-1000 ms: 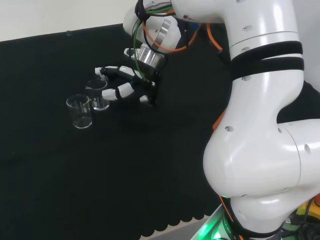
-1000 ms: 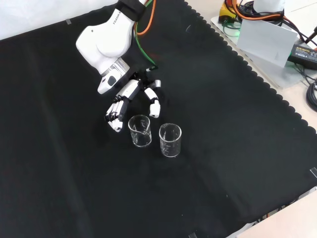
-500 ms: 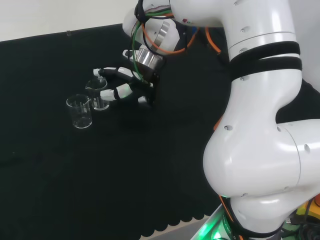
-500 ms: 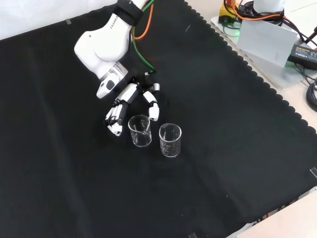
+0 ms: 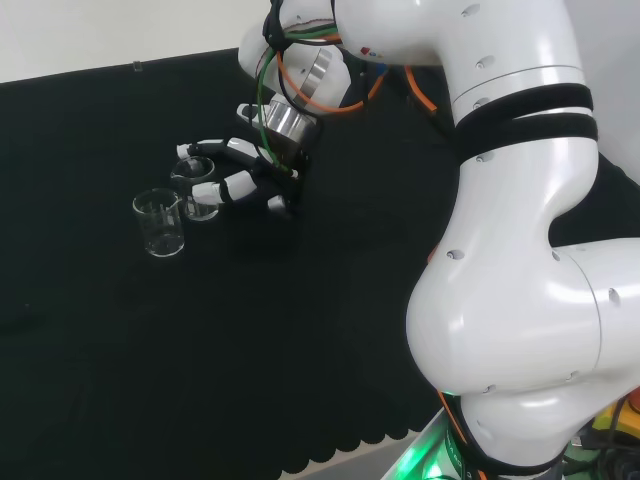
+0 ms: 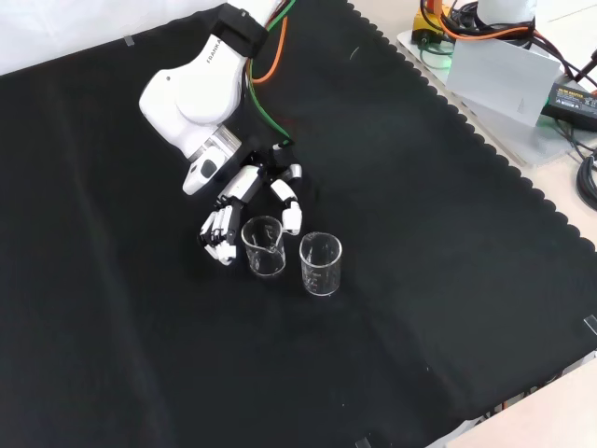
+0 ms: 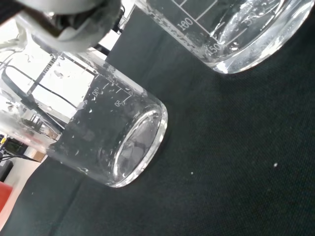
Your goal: Pick up the beaker on the right.
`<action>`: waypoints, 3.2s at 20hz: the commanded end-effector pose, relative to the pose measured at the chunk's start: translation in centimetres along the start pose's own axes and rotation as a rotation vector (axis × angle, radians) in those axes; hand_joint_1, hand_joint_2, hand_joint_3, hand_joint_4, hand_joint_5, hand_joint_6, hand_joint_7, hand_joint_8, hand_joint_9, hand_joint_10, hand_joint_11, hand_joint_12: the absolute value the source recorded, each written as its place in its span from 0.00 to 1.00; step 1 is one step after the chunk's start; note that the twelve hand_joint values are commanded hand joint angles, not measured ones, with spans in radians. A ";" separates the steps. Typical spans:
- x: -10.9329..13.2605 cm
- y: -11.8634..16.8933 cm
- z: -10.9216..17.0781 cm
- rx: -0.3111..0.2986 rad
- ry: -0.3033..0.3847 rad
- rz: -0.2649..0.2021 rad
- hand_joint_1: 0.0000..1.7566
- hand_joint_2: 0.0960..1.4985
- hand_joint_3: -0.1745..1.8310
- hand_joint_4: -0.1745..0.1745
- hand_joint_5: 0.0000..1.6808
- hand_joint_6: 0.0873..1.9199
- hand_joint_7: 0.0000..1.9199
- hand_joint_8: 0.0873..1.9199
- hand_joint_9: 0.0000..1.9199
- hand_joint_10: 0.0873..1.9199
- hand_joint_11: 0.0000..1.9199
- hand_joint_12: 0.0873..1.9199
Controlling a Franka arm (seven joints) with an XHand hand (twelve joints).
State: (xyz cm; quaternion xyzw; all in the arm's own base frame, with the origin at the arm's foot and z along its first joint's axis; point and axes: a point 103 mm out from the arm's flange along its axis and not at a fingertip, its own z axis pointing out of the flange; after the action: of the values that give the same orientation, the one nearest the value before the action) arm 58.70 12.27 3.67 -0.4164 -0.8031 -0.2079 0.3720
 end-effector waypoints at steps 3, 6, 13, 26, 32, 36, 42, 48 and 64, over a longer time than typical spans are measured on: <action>0.1 0.0 0.9 -0.022 0.006 -0.012 0.49 0.28 0.42 0.28 0.29 0.00 0.19 0.32 0.23 0.32 0.00 0.66; 0.2 0.0 0.9 -0.044 0.002 -0.018 0.49 0.28 0.42 0.28 0.30 0.00 0.20 0.31 0.24 0.31 0.00 0.66; 0.3 0.4 0.7 -0.070 -0.003 -0.024 0.50 0.28 0.42 0.28 0.30 0.00 0.20 0.31 0.24 0.31 0.00 0.67; 0.1 1.3 0.7 -0.051 -0.009 -0.025 0.51 0.29 0.42 0.29 0.32 0.00 0.21 0.31 0.24 0.31 0.00 0.67; 0.0 1.7 1.2 -0.044 0.005 -0.031 0.52 0.29 0.42 0.31 0.35 0.02 0.22 0.32 0.24 0.31 0.00 0.67; 0.0 1.9 1.4 -0.052 0.012 -0.032 0.52 0.28 0.43 0.33 0.34 0.10 0.25 0.30 0.26 0.29 0.00 0.68; 0.5 1.7 1.2 -0.166 -0.010 -0.016 0.60 0.41 0.38 0.80 0.63 0.34 0.48 0.28 0.44 0.27 0.16 0.65; 2.2 1.5 -0.6 -0.308 -0.048 -0.021 0.66 0.38 0.39 0.84 0.85 0.15 0.89 0.06 0.82 0.08 0.55 0.46; 5.0 -2.1 -5.7 -0.236 -0.276 -0.056 0.68 0.34 0.42 0.87 0.93 0.00 1.00 0.00 0.93 0.00 0.70 0.37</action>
State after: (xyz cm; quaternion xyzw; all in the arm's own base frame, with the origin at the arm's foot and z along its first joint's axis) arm 58.75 11.28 9.28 -0.4616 -0.8152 -0.2755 0.2157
